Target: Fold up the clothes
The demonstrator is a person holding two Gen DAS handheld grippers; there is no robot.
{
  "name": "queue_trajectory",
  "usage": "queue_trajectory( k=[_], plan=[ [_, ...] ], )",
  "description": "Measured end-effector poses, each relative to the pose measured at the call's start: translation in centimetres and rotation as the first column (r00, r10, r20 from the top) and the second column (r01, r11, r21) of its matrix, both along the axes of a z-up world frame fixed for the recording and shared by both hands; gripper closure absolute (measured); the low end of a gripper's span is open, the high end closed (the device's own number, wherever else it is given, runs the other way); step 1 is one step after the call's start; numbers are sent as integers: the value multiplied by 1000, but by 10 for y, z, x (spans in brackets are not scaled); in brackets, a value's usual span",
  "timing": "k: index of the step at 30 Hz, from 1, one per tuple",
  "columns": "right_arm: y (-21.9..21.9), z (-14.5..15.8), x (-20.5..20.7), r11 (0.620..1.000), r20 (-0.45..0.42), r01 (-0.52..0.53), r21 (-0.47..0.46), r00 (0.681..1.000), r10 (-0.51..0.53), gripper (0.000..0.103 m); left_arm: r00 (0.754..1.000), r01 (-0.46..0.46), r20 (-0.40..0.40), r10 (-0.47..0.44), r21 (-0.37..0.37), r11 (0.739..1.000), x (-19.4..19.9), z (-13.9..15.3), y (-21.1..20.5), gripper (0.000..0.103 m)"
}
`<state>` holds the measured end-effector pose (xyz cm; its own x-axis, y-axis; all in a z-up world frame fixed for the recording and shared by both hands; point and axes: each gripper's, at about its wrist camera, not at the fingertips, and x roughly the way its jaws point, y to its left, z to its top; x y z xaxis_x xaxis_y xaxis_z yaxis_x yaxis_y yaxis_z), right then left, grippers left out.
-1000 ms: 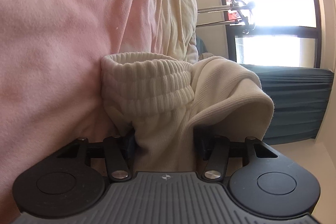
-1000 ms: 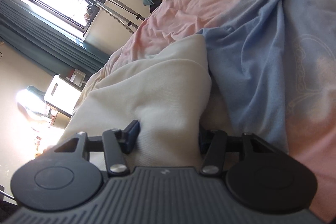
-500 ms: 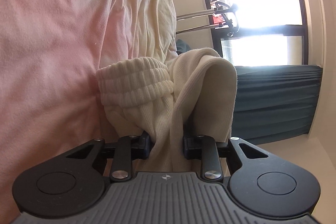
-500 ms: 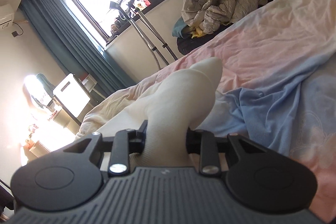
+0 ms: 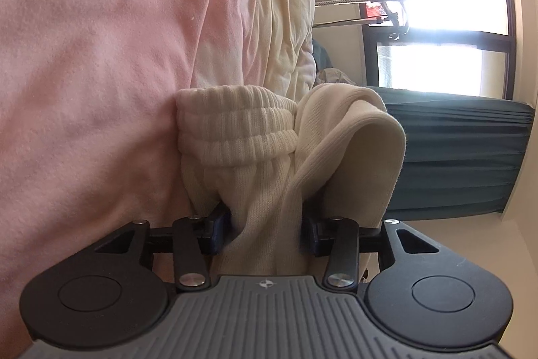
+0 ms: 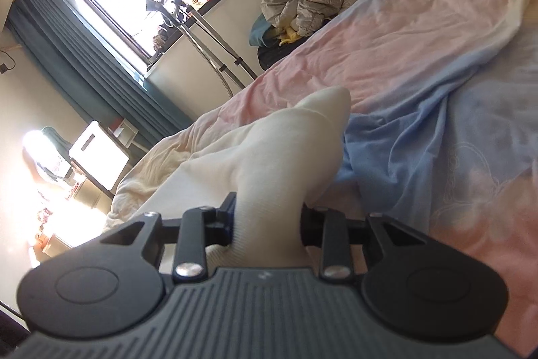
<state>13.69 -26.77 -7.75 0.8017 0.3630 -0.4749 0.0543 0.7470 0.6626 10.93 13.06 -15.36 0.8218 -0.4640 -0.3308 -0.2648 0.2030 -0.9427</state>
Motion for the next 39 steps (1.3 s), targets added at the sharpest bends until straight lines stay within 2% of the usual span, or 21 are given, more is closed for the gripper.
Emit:
queue_trajectory(
  k=[2,6,10,11,13,15,17,18,19,20,23,29,34,39],
  plan=[
    [-8,-16,3,998,-47,17,58,999,-14,63,1000,5,7,-5,-2,1000,5,-2,-1,35],
    [-13,-37,9,994,-92,17,113,996,-7,49,1000,3,17,-3,-9,1000,13,-8,-2,31],
    [-10,-49,18,988,-91,-20,155,995,34,35,1000,4,24,-3,-19,1000,22,-10,-3,28],
    [-9,-52,22,986,-94,-30,164,994,46,34,1000,3,25,-3,-19,1000,24,-11,-4,26],
    [-6,-56,25,986,-90,-35,161,995,50,35,999,2,34,-2,-17,1000,29,-13,-6,26],
    [-5,-55,25,988,-78,-28,153,996,40,44,999,1,44,0,-8,1000,33,-13,-7,26],
    [-6,-52,24,990,-58,-9,139,998,17,56,999,3,51,-4,32,999,33,-10,-8,40],
    [-5,-48,23,992,-43,-3,124,999,8,60,998,3,57,-6,40,999,33,-8,-8,44],
    [-3,-45,22,994,-29,3,109,1000,0,62,998,1,62,-4,45,999,31,-7,-8,51],
    [-2,-41,20,995,-14,9,95,1000,-7,66,998,-1,65,-2,49,999,30,-6,-7,58],
    [6,-17,15,999,52,17,33,998,-18,70,997,-4,81,-3,77,997,27,6,-6,68],
    [10,51,-16,996,219,47,-69,975,-31,72,992,27,118,-32,41,999,22,42,-21,70],
    [-21,108,-53,986,341,119,-121,937,-71,72,981,76,180,-75,2,997,25,76,-72,70],
    [-93,147,-95,969,420,232,-85,890,-176,72,943,192,274,-191,26,981,37,111,-155,70]
  ],
)
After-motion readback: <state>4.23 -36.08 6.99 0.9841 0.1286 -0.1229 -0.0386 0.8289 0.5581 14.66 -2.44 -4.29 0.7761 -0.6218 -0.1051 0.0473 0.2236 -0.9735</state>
